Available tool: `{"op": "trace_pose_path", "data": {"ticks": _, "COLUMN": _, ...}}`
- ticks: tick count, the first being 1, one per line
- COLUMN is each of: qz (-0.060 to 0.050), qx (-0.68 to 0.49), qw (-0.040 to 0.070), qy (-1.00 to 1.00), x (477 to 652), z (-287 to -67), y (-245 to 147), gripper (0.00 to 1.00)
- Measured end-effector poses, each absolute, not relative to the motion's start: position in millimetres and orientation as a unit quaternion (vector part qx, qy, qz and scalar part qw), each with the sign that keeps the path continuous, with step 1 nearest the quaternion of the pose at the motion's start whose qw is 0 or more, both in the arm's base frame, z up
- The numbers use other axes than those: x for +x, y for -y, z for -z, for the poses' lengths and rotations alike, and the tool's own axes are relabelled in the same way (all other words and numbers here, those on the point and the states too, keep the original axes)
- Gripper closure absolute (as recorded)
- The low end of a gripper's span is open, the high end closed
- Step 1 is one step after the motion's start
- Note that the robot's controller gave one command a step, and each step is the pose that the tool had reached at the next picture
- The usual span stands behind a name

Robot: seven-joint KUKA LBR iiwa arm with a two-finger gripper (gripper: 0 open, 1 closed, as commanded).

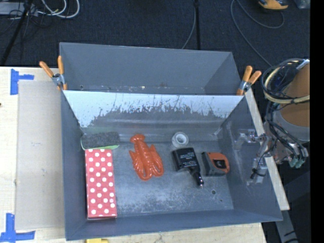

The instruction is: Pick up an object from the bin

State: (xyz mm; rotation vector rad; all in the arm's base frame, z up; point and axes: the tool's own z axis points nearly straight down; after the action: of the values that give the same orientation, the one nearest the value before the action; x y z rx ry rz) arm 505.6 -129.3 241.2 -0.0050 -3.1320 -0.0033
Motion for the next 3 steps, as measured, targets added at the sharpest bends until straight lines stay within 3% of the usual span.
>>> {"op": "trace_pose_path", "data": {"ticks": 1, "qz": 0.000, "qx": 0.001, "qw": 0.001, "qy": 1.000, "x": 507.2, "z": -246, "y": 129, "gripper": 0.00}}
{"op": "trace_pose_path", "data": {"ticks": 2, "qz": 0.001, "qx": -0.065, "qw": 0.003, "qy": 0.998, "x": 528.9, "z": -198, "y": 67, "gripper": 0.00}}
{"op": "trace_pose_path", "data": {"ticks": 3, "qz": 0.001, "qx": -0.208, "qw": 0.002, "qy": 0.978, "x": 546.4, "z": -168, "y": 61, "gripper": 0.00}}
